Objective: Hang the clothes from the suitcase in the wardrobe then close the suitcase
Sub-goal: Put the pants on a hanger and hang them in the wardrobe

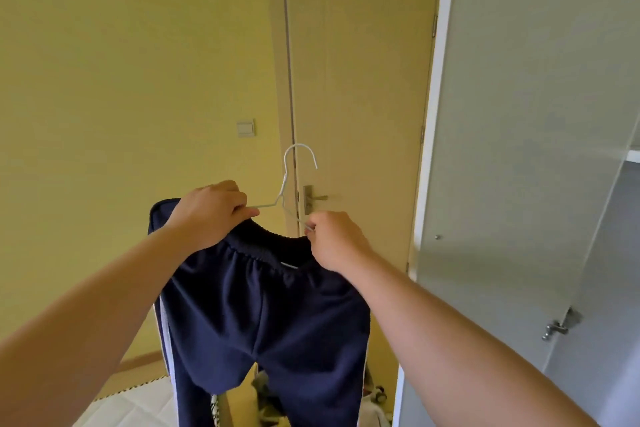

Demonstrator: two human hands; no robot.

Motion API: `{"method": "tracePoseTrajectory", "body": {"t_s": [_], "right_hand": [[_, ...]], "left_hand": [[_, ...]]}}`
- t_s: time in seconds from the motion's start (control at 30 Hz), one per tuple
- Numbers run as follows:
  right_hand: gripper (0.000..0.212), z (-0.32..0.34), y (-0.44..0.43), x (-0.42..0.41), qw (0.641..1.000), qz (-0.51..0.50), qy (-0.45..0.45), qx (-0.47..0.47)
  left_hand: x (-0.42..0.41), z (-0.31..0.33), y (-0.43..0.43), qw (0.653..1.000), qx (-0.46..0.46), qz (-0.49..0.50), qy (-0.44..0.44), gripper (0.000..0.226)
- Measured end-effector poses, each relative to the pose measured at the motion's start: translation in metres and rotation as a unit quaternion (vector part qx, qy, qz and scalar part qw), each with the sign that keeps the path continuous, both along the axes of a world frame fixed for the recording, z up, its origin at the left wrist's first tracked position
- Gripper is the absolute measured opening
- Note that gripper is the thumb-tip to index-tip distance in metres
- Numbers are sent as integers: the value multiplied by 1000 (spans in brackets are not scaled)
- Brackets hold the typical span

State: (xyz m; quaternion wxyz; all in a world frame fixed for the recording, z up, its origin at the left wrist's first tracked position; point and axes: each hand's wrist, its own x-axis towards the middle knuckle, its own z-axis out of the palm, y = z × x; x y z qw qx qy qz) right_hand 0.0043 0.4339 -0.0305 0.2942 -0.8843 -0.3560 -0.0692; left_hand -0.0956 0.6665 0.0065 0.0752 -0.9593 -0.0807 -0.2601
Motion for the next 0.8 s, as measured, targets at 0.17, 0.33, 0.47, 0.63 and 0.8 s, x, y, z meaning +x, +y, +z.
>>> {"method": "tracePoseTrajectory", "body": {"t_s": [0.17, 0.33, 0.47, 0.63, 0.8], "right_hand": [[14, 36, -40, -35, 995, 62, -77, -1], [17, 69, -78, -73, 989, 74, -93, 83], [25, 79, -126, -77, 991, 92, -19, 93], [18, 87, -214, -81, 983, 137, 114, 36], [16, 76, -300, -67, 971, 25, 202, -124]], "left_hand": [[-39, 19, -22, 995, -35, -10, -92, 38], [-60, 44, -72, 976, -17, -83, -200, 25], [-61, 59, -120, 972, -37, -170, -157, 20], [-54, 63, -197, 976, -129, -174, -1, 22], [-31, 40, -285, 925, -224, -231, 204, 21]]}}
